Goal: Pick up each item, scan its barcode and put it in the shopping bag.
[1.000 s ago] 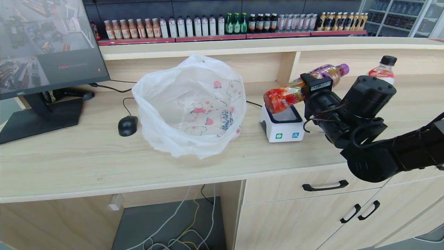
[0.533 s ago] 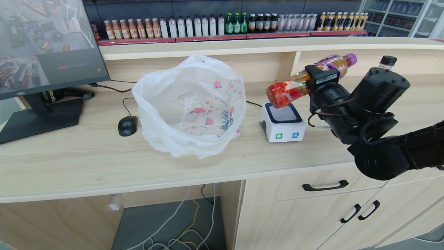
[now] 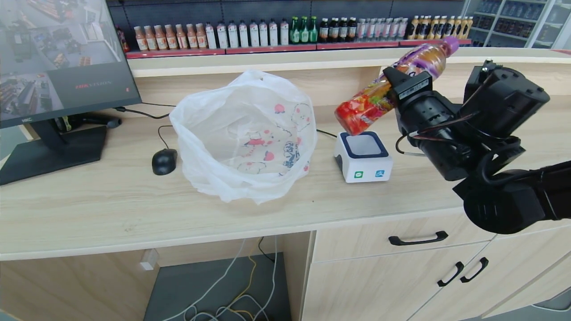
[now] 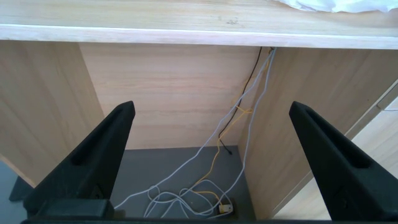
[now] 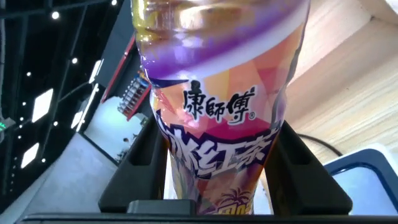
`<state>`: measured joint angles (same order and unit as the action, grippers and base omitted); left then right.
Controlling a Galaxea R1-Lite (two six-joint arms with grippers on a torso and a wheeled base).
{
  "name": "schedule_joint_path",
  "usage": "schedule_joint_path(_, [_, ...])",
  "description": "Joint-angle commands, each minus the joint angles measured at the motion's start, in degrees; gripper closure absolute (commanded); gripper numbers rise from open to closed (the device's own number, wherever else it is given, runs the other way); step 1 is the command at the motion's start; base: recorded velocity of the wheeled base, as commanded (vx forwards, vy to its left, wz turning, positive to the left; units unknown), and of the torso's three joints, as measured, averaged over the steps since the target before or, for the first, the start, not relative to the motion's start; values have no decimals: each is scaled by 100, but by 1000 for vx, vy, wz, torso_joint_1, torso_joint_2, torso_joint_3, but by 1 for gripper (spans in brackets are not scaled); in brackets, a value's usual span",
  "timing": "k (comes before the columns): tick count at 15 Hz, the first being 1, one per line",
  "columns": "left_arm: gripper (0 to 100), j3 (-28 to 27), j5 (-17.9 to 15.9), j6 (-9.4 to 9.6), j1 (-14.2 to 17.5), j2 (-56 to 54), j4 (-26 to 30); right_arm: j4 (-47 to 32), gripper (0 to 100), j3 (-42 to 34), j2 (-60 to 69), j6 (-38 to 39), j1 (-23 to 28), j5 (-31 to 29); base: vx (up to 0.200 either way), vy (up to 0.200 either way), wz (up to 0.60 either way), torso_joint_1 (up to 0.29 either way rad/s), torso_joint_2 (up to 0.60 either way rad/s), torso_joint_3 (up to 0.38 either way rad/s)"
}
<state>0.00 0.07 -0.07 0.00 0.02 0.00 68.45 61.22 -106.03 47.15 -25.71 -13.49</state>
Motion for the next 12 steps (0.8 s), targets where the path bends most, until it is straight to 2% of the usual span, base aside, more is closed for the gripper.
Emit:
schedule_joint_path(1, [0, 0, 1, -1, 0, -2, 0, 19, 100, 4, 153, -382, -198, -13, 0, 0, 0, 0, 0, 0])
schedule_joint_path(4, [0, 0, 1, -1, 0, -2, 9, 107, 100, 13, 250, -1622, -417, -57, 0, 0, 0, 0, 0, 0])
schedule_joint_path(6, [0, 0, 1, -1, 0, -2, 9, 265, 100, 13, 294, -2413, -540, -356, 0, 0, 0, 0, 0, 0])
schedule_joint_path(8, [0, 0, 1, -1, 0, -2, 0, 274, 100, -5, 434, -2896, -734, -558, 0, 0, 0, 0, 0, 0])
schedule_joint_path(12, [0, 0, 1, 25, -9, -2, 9, 380, 100, -93, 575, -3942, -742, -505, 0, 0, 0, 0, 0, 0])
